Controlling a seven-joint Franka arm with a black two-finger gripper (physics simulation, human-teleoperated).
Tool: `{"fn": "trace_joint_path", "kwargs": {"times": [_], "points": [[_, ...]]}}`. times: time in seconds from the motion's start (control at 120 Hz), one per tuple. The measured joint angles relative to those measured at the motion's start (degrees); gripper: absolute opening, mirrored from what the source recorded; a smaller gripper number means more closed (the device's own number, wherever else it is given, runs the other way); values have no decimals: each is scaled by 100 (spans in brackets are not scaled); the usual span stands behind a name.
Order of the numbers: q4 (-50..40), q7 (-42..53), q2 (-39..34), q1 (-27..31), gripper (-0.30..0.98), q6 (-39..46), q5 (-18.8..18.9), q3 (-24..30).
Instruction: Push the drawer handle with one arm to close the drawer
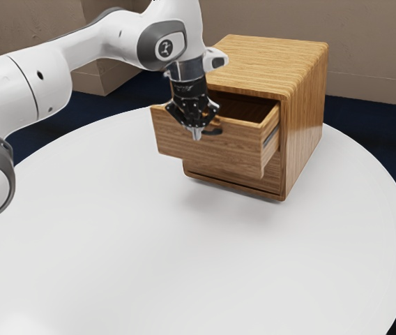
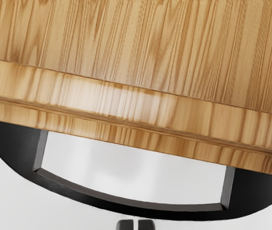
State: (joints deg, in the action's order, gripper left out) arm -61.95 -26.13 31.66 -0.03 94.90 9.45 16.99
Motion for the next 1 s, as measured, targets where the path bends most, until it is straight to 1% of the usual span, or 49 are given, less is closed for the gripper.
{"fn": "trace_joint_path", "kwargs": {"times": [0.158, 0.35, 0.617, 1.0], "points": [[153, 70, 189, -63, -10, 161, 3, -128], [283, 162, 275, -75, -10, 449, -1, -153], [429, 272, 531, -99, -10, 1102, 1, -154], [914, 447, 956, -181, -10, 1942, 3, -227]]}}
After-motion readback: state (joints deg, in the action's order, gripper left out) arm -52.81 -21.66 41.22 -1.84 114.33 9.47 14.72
